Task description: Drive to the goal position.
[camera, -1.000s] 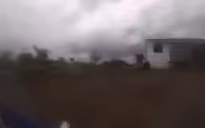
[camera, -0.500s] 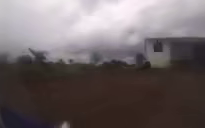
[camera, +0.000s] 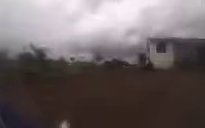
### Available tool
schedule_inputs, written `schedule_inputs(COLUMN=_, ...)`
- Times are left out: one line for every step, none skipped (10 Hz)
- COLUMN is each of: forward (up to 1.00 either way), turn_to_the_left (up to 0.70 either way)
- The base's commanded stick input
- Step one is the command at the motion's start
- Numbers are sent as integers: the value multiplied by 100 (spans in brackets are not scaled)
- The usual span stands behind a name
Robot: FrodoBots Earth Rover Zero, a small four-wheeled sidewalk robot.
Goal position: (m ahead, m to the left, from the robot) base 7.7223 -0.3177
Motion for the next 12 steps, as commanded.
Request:
schedule_inputs(forward=70, turn_to_the_left=-35)
schedule_inputs(forward=70, turn_to_the_left=-35)
schedule_inputs(forward=70, turn_to_the_left=-35)
schedule_inputs(forward=70, turn_to_the_left=-29)
schedule_inputs(forward=70, turn_to_the_left=-13)
schedule_inputs(forward=70, turn_to_the_left=0)
schedule_inputs(forward=70, turn_to_the_left=0)
schedule_inputs(forward=70, turn_to_the_left=0)
schedule_inputs(forward=70, turn_to_the_left=0)
schedule_inputs(forward=70, turn_to_the_left=0)
schedule_inputs(forward=70, turn_to_the_left=0)
schedule_inputs(forward=70, turn_to_the_left=0)
